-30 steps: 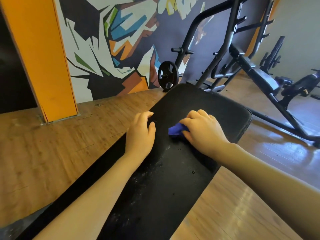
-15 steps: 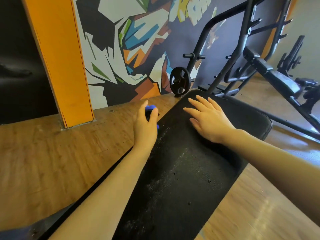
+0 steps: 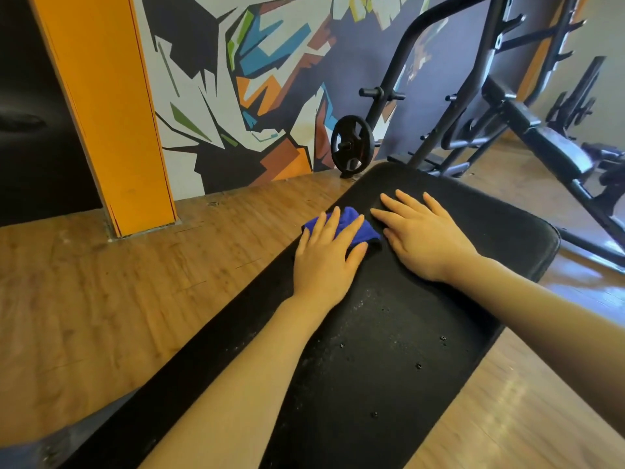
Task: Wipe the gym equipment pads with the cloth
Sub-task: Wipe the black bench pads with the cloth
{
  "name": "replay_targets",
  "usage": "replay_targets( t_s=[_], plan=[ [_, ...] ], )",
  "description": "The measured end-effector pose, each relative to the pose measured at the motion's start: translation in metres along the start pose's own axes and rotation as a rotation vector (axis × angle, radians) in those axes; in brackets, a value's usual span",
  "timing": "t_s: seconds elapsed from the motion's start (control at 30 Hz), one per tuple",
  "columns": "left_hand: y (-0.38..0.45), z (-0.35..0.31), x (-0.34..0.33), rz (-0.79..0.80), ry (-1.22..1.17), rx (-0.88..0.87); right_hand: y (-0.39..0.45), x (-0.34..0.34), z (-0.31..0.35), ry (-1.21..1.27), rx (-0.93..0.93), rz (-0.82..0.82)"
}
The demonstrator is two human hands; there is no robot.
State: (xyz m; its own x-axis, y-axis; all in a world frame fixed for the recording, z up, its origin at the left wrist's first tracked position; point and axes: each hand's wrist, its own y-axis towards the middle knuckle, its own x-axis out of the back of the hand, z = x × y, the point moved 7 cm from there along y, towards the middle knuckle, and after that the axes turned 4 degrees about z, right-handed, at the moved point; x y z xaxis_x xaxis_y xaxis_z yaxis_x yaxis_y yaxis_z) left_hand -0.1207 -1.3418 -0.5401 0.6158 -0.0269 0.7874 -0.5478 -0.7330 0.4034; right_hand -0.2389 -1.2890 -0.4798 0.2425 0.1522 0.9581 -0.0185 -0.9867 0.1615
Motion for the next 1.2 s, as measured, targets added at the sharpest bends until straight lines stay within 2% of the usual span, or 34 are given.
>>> replay_targets(
  t_s=[0.1, 0.23, 0.37, 0.47, 0.53, 0.67, 0.73, 0.77, 0.8, 0.9, 0.97, 1.0, 1.1, 1.2],
  plan=[
    [-0.012, 0.021, 0.007, -0.011, -0.039, -0.016, 0.0, -0.001, -0.002, 0.003, 0.009, 0.005],
    [-0.037, 0.06, 0.013, 0.045, -0.148, 0.06, -0.001, -0.002, -0.001, 0.005, 0.011, 0.0],
    [-0.023, 0.042, 0.012, 0.151, -0.306, 0.086, 0.001, -0.003, 0.001, 0.009, 0.013, -0.02],
    [-0.008, 0.028, 0.016, 0.06, -0.49, 0.216, 0.001, -0.002, 0.0, 0.023, 0.012, -0.033],
    [-0.006, 0.018, 0.022, -0.072, -0.393, 0.179, 0.0, -0.001, 0.0, 0.025, 0.012, -0.045],
    [-0.01, 0.041, 0.033, -0.119, -0.349, 0.185, 0.0, 0.0, 0.0, 0.028, 0.017, -0.044],
    [-0.012, 0.058, 0.051, -0.208, -0.131, 0.161, 0.0, -0.001, -0.001, 0.024, 0.014, -0.037],
    [-0.013, 0.057, 0.056, -0.212, -0.027, 0.123, 0.0, -0.001, -0.001, 0.026, 0.012, -0.035],
    [-0.012, 0.05, 0.055, -0.179, -0.024, 0.078, 0.0, -0.001, 0.0, 0.027, 0.011, -0.035],
    [-0.02, 0.027, 0.027, 0.085, -0.357, 0.05, 0.0, -0.001, 0.0, 0.027, 0.008, -0.034],
    [-0.026, 0.037, 0.024, 0.018, -0.591, 0.077, 0.0, -0.001, 0.001, 0.026, 0.006, -0.027],
    [-0.026, 0.045, 0.025, -0.028, -0.604, 0.07, 0.0, -0.001, 0.001, 0.024, 0.005, -0.024],
    [-0.03, 0.053, 0.014, 0.013, -0.286, 0.036, 0.0, 0.0, 0.001, 0.023, 0.001, -0.018],
    [-0.027, 0.044, 0.003, 0.088, -0.134, 0.151, -0.001, -0.001, 0.002, 0.02, -0.005, -0.007]
  ],
)
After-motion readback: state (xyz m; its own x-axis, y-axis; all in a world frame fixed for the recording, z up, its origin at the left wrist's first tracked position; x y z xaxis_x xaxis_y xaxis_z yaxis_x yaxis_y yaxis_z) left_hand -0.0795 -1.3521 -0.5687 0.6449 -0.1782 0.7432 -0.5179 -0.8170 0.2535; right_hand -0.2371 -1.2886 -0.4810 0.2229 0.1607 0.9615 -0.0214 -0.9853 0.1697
